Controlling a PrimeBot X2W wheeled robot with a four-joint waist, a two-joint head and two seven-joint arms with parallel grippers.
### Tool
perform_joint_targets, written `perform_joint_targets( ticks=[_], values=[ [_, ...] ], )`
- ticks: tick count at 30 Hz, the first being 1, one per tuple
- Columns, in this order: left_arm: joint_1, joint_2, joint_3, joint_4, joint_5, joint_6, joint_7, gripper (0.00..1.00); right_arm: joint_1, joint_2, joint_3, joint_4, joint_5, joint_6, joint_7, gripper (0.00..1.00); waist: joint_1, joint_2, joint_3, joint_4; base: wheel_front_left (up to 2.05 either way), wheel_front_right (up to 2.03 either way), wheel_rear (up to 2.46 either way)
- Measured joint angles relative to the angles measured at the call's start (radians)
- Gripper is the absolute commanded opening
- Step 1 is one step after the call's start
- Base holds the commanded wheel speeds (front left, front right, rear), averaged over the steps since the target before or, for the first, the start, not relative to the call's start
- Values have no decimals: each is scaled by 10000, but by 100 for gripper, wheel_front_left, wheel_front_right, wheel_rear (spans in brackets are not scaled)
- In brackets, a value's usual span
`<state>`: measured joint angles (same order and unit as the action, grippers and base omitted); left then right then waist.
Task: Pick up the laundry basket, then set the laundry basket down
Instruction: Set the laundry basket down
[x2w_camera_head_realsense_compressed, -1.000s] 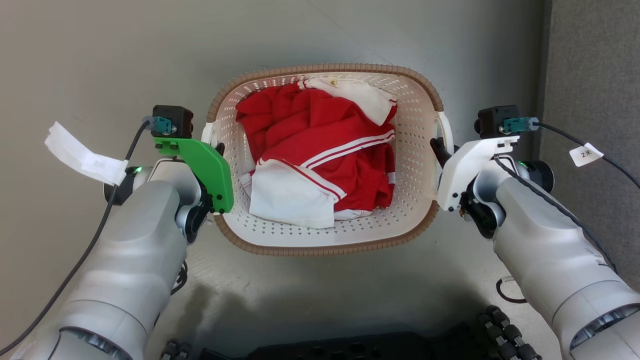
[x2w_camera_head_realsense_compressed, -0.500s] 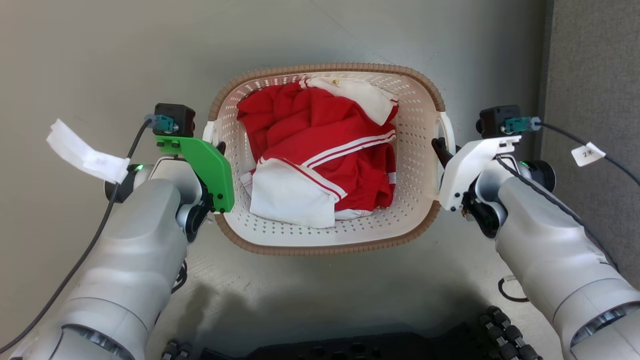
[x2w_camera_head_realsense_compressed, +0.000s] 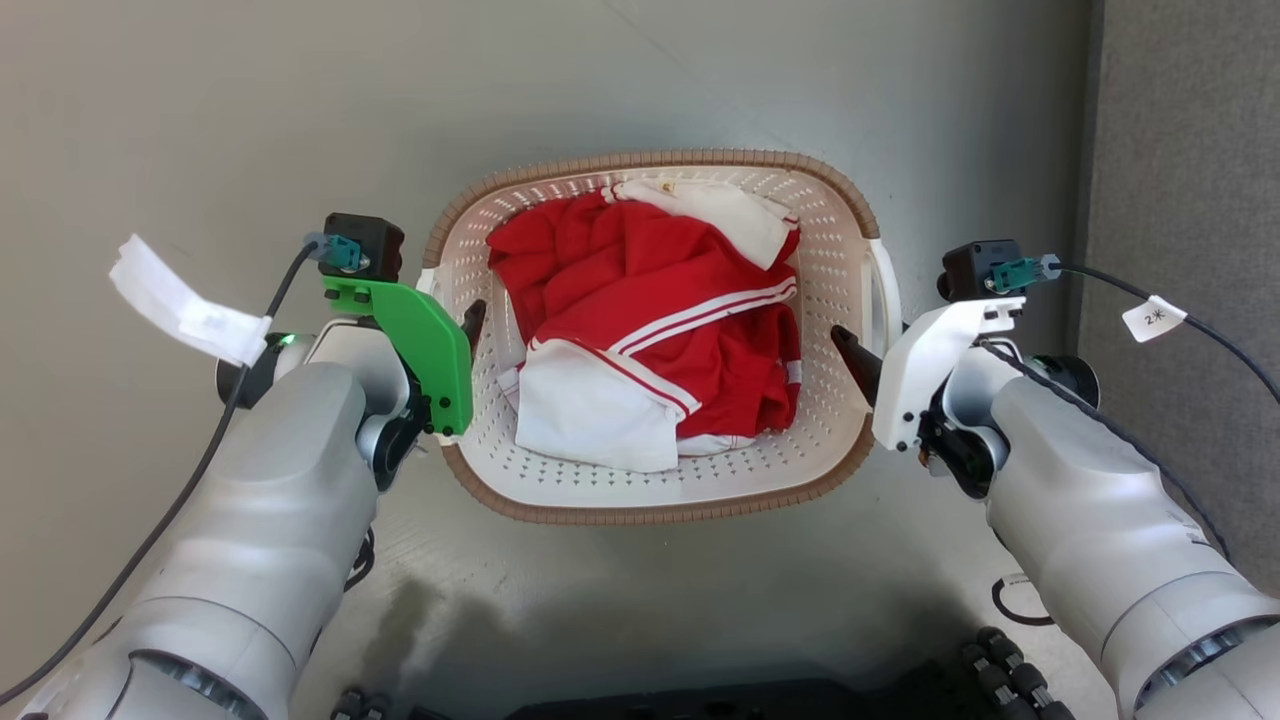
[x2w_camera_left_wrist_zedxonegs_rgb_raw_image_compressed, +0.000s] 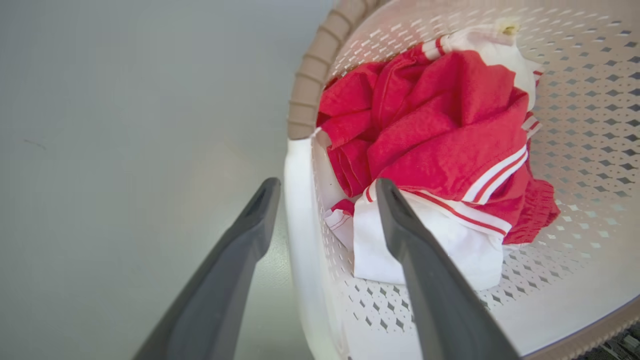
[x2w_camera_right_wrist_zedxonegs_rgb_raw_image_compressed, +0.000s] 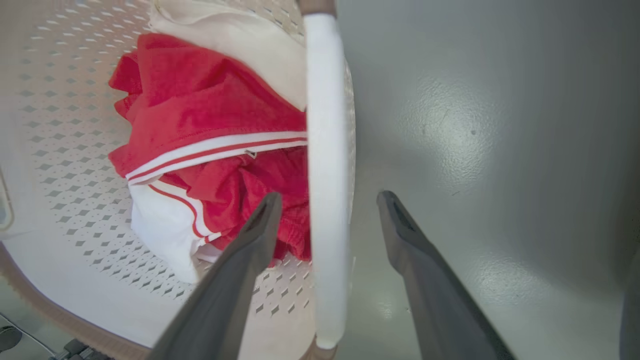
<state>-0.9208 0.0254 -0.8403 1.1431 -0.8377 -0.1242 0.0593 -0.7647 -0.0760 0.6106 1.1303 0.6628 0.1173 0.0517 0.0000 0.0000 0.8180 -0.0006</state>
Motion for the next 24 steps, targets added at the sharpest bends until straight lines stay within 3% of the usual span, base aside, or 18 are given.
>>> perform_joint_targets(
  ticks=[20,24],
  values=[
    [1083,157,40,-272,56,-2,-2794,100,662,-161,-98,-583,69,61,-1960,100,0,0,-1865,-183,0,0,0],
    [1330,259,46,-288,90,-2,-2905,100,979,-165,-232,-644,194,61,-2268,100,0,0,-2400,-253,0,0,0]
  ],
)
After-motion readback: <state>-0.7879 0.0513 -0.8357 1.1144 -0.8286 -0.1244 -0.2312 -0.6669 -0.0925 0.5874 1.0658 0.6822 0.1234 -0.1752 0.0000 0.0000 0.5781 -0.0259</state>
